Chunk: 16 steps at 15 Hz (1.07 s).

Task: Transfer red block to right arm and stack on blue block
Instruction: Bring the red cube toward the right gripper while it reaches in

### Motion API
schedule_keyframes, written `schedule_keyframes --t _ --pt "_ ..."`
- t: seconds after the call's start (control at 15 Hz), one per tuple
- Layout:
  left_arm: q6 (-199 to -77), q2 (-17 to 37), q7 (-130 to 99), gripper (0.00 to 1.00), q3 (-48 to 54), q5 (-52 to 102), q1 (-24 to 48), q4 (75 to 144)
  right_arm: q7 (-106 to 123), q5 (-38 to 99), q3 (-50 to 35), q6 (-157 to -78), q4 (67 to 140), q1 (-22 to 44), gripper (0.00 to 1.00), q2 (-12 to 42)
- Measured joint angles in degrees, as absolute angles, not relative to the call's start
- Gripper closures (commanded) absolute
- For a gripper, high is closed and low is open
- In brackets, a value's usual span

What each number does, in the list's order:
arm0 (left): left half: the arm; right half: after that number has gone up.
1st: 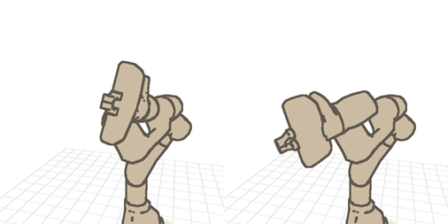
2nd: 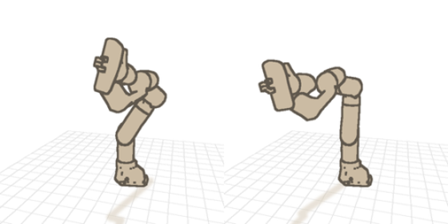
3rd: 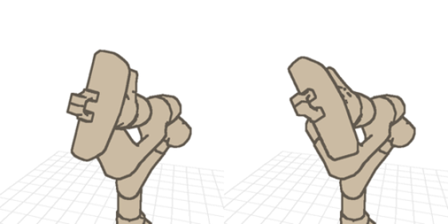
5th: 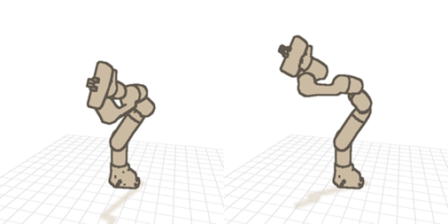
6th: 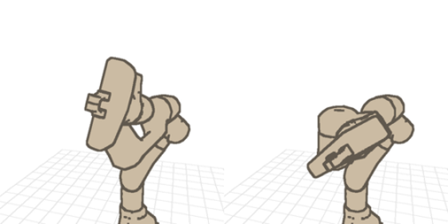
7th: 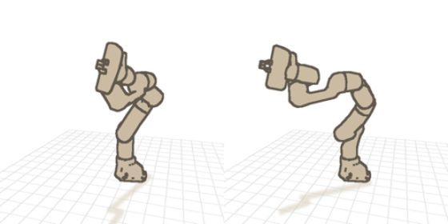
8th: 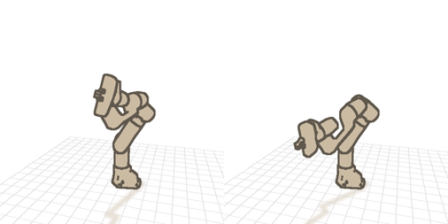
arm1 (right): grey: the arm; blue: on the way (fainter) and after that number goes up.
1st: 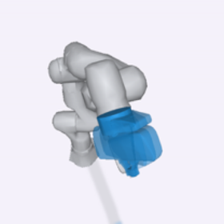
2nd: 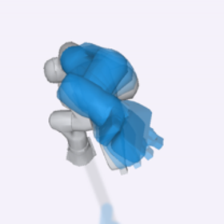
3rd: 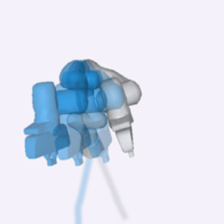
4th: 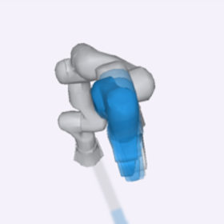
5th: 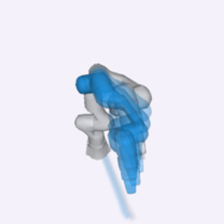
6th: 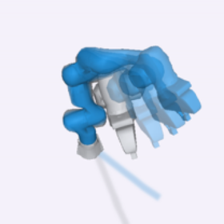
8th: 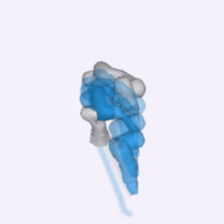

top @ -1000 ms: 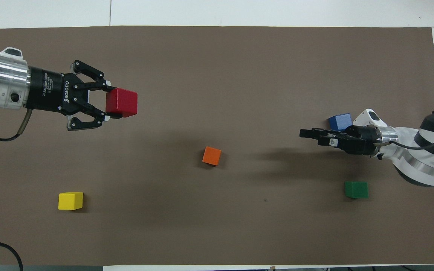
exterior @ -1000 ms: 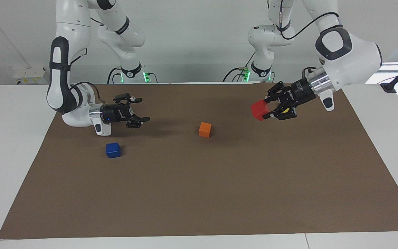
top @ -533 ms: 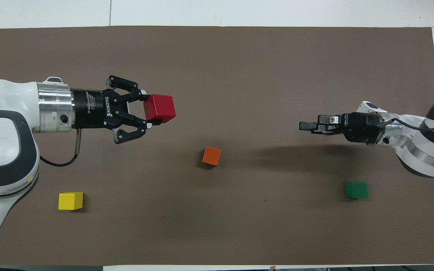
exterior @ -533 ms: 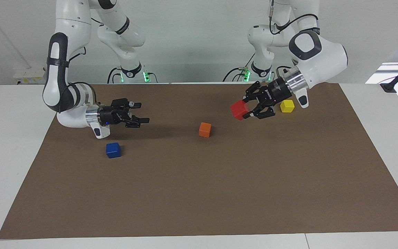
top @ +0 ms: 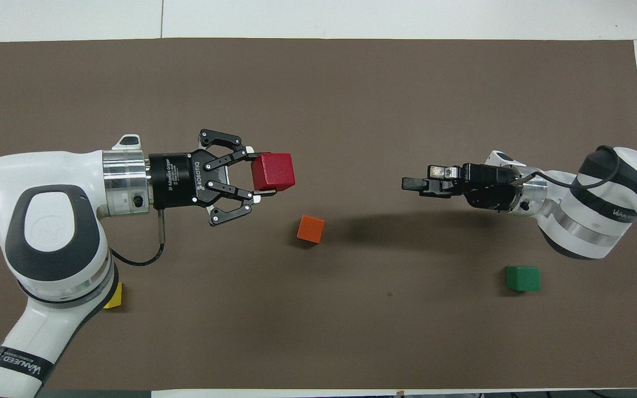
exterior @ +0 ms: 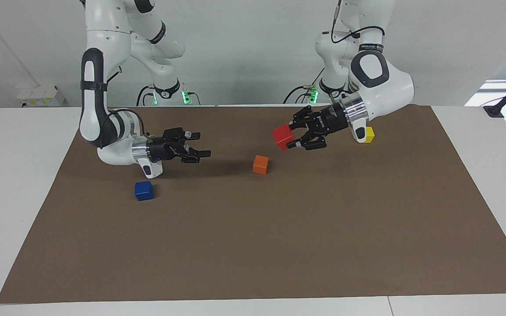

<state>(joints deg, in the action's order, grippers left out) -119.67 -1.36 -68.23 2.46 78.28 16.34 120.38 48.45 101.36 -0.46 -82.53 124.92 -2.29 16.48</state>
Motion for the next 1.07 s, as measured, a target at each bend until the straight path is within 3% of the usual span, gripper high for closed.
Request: schedule_keyframes --t 0.6,1.07 --pt "-122.5 2.3 -53.0 1.0 2.6 95.2 23.6 122.8 48.6 103.2 -0.5 -84.8 124.9 1.4 0.0 17.0" --pt "-124.3 4.5 -50.8 1.0 2.6 99.3 26.2 122.3 49.1 107.0 -0.5 -88.8 124.9 4.8 0.0 17.0"
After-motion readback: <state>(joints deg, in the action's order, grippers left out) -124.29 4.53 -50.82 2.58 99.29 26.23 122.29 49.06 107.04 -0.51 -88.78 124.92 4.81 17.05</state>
